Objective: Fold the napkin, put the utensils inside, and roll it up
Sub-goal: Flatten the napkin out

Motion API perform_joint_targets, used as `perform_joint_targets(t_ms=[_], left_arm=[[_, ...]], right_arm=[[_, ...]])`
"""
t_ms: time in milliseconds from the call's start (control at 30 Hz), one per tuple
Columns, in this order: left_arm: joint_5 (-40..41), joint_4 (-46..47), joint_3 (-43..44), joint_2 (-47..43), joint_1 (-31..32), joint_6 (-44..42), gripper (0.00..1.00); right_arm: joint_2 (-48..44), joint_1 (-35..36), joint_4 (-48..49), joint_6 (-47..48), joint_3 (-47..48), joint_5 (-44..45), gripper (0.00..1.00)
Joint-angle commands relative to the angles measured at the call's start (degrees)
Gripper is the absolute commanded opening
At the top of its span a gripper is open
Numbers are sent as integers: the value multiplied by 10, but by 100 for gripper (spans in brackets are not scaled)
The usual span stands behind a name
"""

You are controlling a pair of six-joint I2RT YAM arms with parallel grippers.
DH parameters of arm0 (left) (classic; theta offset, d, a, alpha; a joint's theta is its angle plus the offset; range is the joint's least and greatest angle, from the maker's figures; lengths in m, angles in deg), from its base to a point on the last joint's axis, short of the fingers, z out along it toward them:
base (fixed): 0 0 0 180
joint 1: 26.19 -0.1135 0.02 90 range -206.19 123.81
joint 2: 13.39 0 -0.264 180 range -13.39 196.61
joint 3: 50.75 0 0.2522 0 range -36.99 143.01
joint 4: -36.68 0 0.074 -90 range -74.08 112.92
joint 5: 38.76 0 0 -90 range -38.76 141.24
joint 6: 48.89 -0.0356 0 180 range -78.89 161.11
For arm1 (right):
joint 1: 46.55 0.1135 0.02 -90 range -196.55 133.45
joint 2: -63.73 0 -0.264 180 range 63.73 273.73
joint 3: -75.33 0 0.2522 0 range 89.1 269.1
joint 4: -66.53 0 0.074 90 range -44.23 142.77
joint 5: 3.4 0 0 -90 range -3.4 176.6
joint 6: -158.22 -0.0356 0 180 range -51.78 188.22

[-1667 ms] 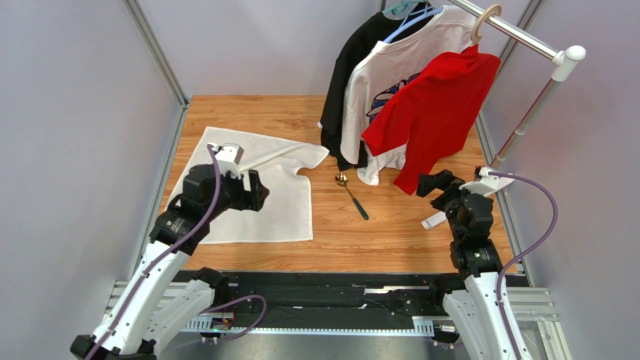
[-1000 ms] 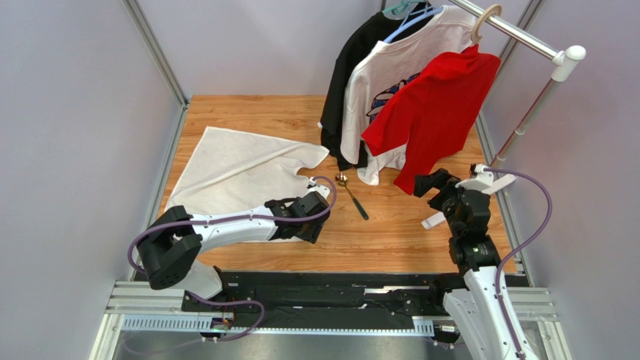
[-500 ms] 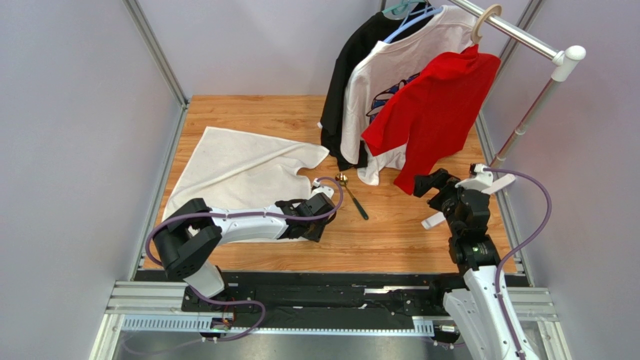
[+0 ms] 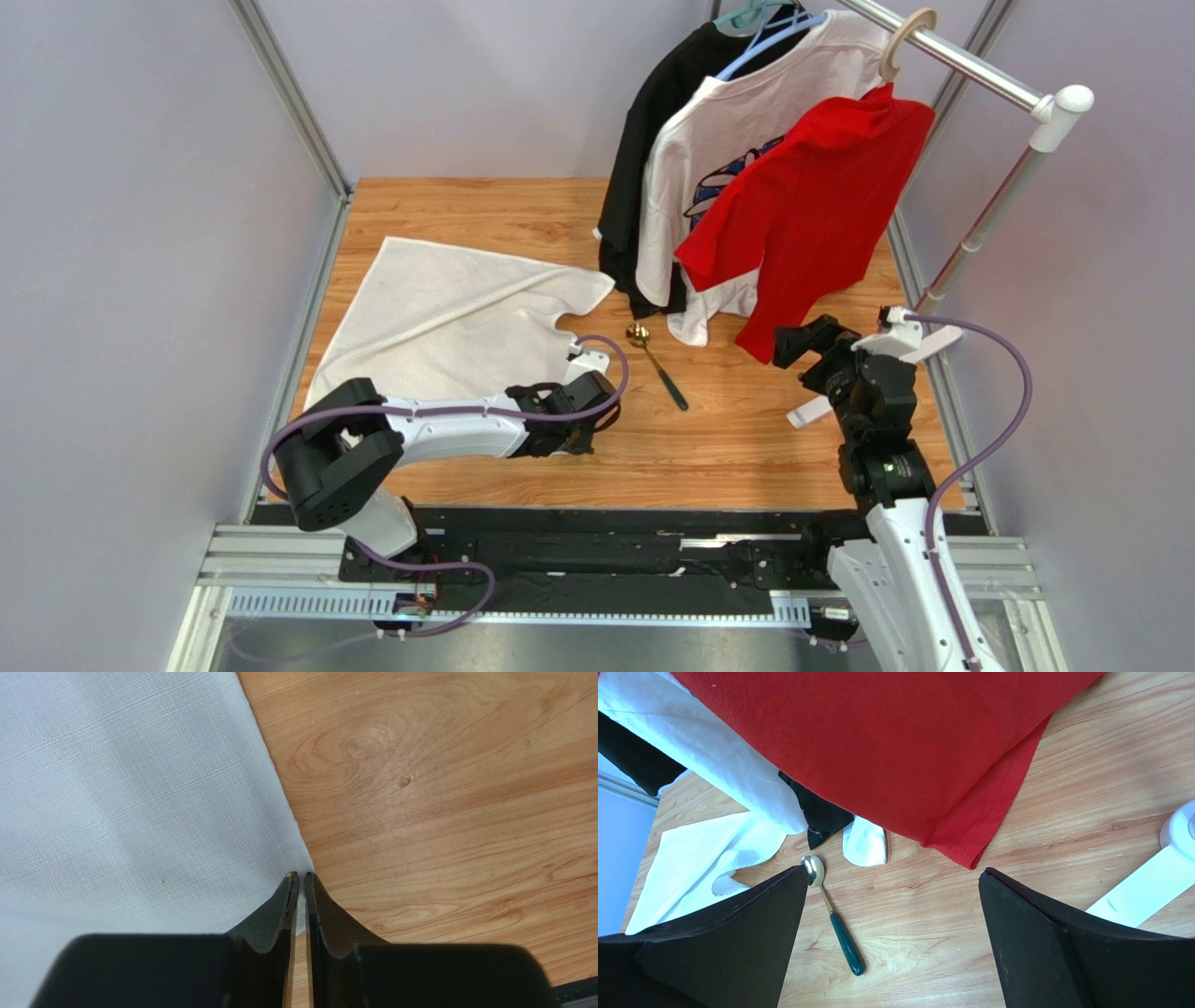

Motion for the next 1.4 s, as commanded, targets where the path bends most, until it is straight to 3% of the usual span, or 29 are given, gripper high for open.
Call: perform_joint_targets(t_ms=[0, 67, 667, 800, 833, 867, 933, 1000, 1033, 1100, 1167, 1267, 1367], left_arm=[[-16, -24, -39, -16, 20, 52, 12], [-16, -27, -53, -23, 29, 68, 0], [12, -121, -79, -138, 97, 152, 1], [14, -129, -67, -150, 103, 142, 21], [14, -135, -51, -155, 103, 135, 36], [16, -144, -39, -162, 103, 120, 44], [54, -182, 7, -191, 104, 107, 61], [119, -205, 44, -223, 97, 74, 70], [136, -213, 80, -232, 87, 57, 76], [139, -196, 109, -251, 46, -17, 79], [111, -145, 138, -253, -49, -90, 80], [35, -92, 186, -215, -174, -147, 80], [7, -87, 271, -100, -273, -180, 80]], right_arm=[[-6, -2, -9, -5, 29, 5, 97], [-6, -3, -11, -5, 30, 5, 97], [-9, -2, -16, -9, 30, 0, 97], [-9, -1, -17, -9, 31, -1, 97], [-9, -2, -18, -8, 32, -1, 97], [-9, -2, -18, -8, 33, -1, 97], [-9, -2, -21, -6, 35, -1, 97], [-9, -2, -22, -7, 36, -2, 97], [-9, -2, -21, -6, 36, -2, 97], [-8, -2, -18, -10, 35, -4, 97], [-3, -2, -14, -12, 35, -11, 97], [2, -1, -10, -13, 37, -11, 97], [6, -2, -11, -9, 40, -29, 97]])
